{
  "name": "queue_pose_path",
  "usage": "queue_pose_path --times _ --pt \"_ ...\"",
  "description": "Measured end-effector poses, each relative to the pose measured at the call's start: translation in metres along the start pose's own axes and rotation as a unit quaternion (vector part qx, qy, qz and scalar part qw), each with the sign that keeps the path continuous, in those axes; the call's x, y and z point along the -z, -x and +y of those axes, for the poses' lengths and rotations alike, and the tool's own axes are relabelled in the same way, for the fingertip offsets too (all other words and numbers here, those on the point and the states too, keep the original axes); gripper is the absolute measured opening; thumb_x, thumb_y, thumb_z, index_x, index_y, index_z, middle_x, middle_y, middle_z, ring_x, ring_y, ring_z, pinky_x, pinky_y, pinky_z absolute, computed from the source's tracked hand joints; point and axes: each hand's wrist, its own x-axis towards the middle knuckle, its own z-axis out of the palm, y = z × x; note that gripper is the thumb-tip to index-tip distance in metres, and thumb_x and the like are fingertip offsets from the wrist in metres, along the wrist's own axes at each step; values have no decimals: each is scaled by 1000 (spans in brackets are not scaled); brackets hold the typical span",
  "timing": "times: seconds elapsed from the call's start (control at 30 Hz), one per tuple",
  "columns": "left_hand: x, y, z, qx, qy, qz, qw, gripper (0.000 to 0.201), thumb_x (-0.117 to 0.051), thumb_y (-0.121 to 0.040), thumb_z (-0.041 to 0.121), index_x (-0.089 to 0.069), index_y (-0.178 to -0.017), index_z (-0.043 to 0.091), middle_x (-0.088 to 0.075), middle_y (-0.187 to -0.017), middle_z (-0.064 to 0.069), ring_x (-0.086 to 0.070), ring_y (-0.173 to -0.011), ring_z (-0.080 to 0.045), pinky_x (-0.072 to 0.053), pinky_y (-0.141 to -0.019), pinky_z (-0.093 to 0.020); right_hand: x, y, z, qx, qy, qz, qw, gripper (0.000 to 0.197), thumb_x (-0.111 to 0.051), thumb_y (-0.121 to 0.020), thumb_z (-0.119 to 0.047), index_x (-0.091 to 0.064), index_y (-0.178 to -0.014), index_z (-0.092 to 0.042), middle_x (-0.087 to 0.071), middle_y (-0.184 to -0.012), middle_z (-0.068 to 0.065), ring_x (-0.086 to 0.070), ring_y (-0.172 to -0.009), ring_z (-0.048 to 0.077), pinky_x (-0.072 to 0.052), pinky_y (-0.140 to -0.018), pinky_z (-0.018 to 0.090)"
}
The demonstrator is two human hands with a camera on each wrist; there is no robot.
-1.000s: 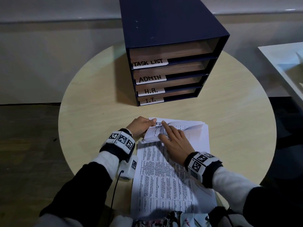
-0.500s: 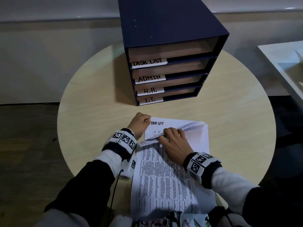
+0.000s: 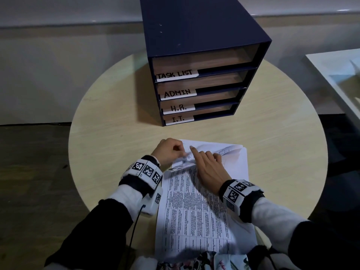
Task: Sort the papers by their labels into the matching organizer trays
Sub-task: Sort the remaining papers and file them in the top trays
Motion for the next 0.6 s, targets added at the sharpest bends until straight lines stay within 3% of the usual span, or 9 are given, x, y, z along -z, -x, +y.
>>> queue_pose_path --times 0.1,0.2,0.27,0.33,0.4,0.47,0.5,0.6 --pt "10 0 0 10 20 -109 994 25 -67 -82 6 -58 -60 11 -55 -58 2 -51 -60 -11 -40 -63 -21 -4 -1 -1 -3 8 15 1000 94 -82 -36 -6 -45 -122 -5 -59 -80 1 -51 -73 19 -51 -63 30" --pt "16 -4 0 21 -4 -148 989 26 -68 -82 7 -56 -59 14 -56 -49 13 -49 -56 -3 -39 -61 -19 -8 1 -2 7 19 28 999 73 -81 -36 -5 -50 -102 -11 -57 -79 2 -35 -77 18 -49 -63 29" --pt "16 -5 -2 31 21 -153 987 26 -65 -84 12 -57 -59 11 -59 -51 11 -54 -61 -8 -45 -68 -24 -7 3 -1 11 28 34 999 60 -80 -37 -4 -55 -90 -14 -52 -80 3 -34 -76 19 -47 -63 29" --pt "10 -3 -5 63 140 -129 980 27 -61 -88 14 -59 -62 6 -63 -60 1 -59 -71 -19 -49 -84 -35 -6 5 -1 12 45 41 998 56 -80 -37 -6 -52 -85 -16 -46 -86 5 -36 -80 21 -45 -67 33" --pt "2 -5 -8 80 184 -58 978 22 -57 -90 13 -62 -69 7 -64 -76 -6 -58 -80 -22 -47 -91 -42 -6 6 -2 11 59 43 997 60 -79 -39 -7 -43 -87 -17 -55 -94 9 -43 -90 26 -38 -79 40" --pt "-5 -12 -12 76 88 32 993 13 -53 -92 11 -64 -85 9 -64 -100 -12 -59 -94 -24 -46 -95 -42 -5 9 -4 20 62 34 997 62 -79 -41 -7 -42 -89 -19 -64 -95 10 -56 -93 30 -35 -88 45" --pt "-6 -16 -13 73 50 56 994 13 -51 -92 9 -63 -95 9 -60 -112 -14 -57 -105 -26 -45 -99 -43 -4 10 -4 30 59 28 997 63 -79 -41 -7 -41 -90 -19 -66 -91 8 -61 -85 29 -36 -87 44" --pt "-7 -23 -16 57 -67 28 996 35 -48 -93 6 -52 -127 5 -46 -133 -12 -45 -125 -26 -35 -108 -36 1 12 -4 50 35 2 998 62 -77 -44 -6 -40 -91 -19 -63 -77 4 -56 -62 24 -28 -70 33"
